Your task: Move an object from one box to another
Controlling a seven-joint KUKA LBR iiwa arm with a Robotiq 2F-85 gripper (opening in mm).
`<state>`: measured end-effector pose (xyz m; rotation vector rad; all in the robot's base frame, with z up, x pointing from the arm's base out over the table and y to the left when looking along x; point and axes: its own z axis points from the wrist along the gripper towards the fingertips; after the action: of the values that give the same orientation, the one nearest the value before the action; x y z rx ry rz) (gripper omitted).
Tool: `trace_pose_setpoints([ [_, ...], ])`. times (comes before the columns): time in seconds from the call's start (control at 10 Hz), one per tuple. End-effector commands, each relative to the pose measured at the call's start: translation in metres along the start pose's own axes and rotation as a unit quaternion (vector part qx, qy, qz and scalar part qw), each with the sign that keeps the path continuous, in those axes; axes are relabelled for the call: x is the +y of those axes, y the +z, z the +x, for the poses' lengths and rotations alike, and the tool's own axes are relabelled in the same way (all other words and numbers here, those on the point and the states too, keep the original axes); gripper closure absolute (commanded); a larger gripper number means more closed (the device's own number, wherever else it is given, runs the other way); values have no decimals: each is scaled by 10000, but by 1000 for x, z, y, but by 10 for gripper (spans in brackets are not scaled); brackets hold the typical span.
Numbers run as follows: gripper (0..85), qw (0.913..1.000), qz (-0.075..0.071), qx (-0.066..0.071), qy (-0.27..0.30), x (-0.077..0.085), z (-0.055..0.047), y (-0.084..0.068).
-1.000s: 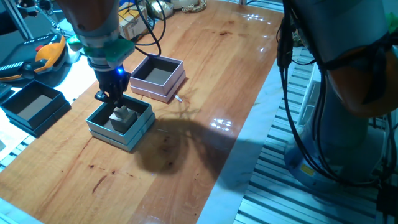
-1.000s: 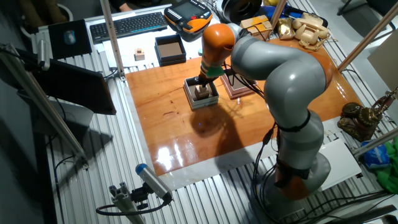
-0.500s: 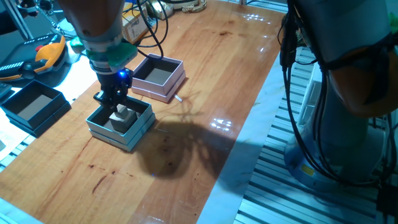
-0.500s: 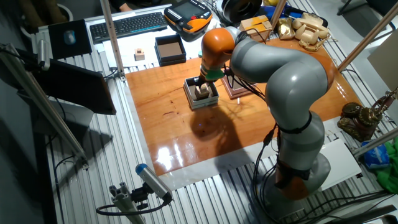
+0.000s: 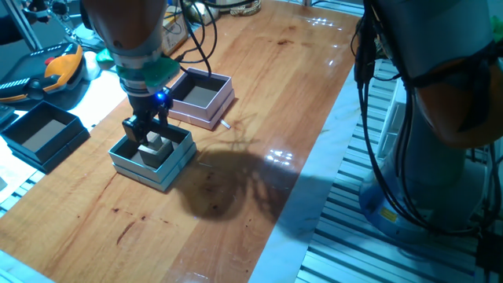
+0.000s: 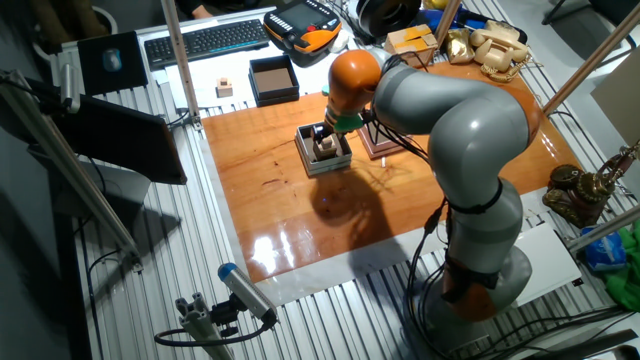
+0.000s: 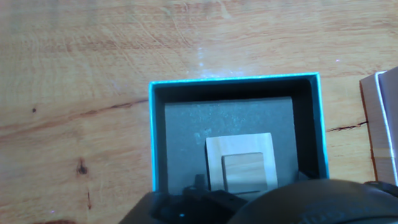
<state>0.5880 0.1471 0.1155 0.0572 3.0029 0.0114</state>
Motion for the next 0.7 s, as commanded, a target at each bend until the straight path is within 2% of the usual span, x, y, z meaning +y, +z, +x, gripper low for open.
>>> trace_pose_setpoints([
  [0.0, 340, 10000, 8, 14, -16, 1, 0, 1],
  [0.6, 340, 10000, -7, -1, -99, 4, 0, 9],
])
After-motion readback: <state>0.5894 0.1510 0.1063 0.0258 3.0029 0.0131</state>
